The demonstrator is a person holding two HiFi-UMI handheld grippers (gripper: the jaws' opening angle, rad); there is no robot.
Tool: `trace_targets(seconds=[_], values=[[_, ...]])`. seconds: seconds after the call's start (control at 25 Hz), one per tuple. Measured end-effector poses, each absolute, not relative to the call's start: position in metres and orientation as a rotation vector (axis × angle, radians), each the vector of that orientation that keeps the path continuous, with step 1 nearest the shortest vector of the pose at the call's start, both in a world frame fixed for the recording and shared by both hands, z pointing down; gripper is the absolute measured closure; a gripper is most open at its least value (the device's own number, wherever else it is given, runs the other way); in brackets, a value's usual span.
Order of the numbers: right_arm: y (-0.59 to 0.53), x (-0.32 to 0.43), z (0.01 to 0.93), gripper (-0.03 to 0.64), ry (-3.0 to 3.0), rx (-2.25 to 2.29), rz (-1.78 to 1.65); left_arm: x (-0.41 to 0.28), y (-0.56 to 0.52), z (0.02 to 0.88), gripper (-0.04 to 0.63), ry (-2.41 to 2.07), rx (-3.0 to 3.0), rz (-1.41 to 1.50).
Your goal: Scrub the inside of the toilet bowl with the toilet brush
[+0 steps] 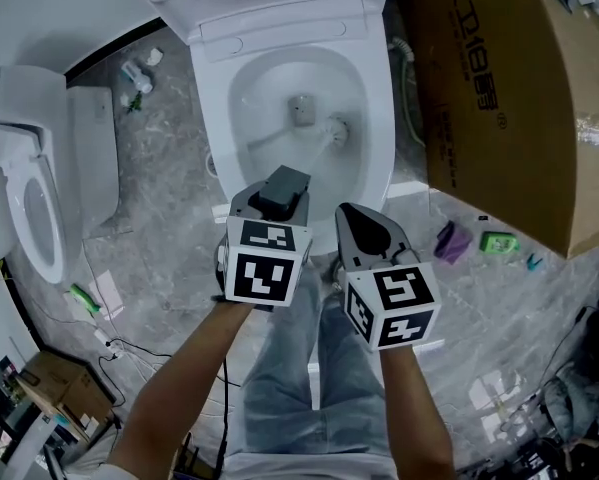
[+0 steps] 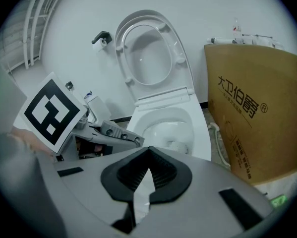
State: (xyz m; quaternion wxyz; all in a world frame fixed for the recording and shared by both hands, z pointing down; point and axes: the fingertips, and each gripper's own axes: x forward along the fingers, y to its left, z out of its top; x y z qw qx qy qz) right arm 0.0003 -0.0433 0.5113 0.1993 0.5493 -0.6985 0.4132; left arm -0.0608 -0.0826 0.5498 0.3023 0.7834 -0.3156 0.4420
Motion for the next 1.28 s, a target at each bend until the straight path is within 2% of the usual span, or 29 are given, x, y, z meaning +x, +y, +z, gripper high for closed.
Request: trace_targets(seconds=[0.72, 1.28], values=[[-0.069, -0.009, 0.519, 0.617, -1.935, 1.556, 1.166, -0.079, -0.155, 0.554, 0.443, -0.915, 2.112, 1.171], [-0.055, -0.026, 0.518, 0.617, -1.985, 1.481, 1.145, -0.131, -0.143, 0.554, 0.443, -1.052, 2.01, 1.185]])
